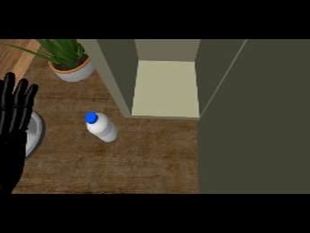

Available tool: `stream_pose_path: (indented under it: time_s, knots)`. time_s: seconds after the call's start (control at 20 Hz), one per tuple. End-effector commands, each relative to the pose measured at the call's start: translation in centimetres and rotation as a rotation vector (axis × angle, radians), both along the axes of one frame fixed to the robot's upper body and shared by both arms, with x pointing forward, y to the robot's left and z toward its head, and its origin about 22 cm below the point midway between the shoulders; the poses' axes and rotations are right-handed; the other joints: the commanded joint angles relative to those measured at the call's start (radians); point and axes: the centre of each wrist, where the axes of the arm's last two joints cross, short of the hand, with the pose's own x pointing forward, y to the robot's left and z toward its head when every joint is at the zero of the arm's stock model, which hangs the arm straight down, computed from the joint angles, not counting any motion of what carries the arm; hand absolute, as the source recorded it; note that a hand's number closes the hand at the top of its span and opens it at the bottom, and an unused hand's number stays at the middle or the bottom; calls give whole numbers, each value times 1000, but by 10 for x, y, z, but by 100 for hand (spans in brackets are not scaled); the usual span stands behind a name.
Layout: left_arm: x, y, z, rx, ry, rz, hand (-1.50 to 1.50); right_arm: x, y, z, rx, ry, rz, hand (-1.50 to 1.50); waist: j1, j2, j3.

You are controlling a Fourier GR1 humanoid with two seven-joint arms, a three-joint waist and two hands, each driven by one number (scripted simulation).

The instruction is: Pick up the bottled water, place it into the cabinet and close the cabinet

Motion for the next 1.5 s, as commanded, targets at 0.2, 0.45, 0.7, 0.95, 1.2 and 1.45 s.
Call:
stream_pose_path:
  time_s: [0.2,0.45,0.7,0.95,1.2,1.45]
  knots:
    - [1,-40,7,15,-60,-250,-150,-27,11,23,-67,-43,50,-150,-49,-8,-5]
    - [-1,-42,-37,-295,407,-224,-150,-32,29,-20,278,259,219,-150,-51,-4,-4]
    - [-17,-35,-37,-288,411,-233,-150,-50,18,-12,313,282,226,-150,-34,-5,-4]
    - [-26,-25,-27,-265,426,-231,-150,-84,11,-15,315,289,212,-150,-37,-6,-4]
    - [-46,-10,-44,-275,427,-214,-150,-88,30,-32,324,290,219,-150,-35,-6,-4]
    - [-44,7,-52,-260,426,-194,-150,-100,17,-32,309,297,230,-150,-36,-6,-4]
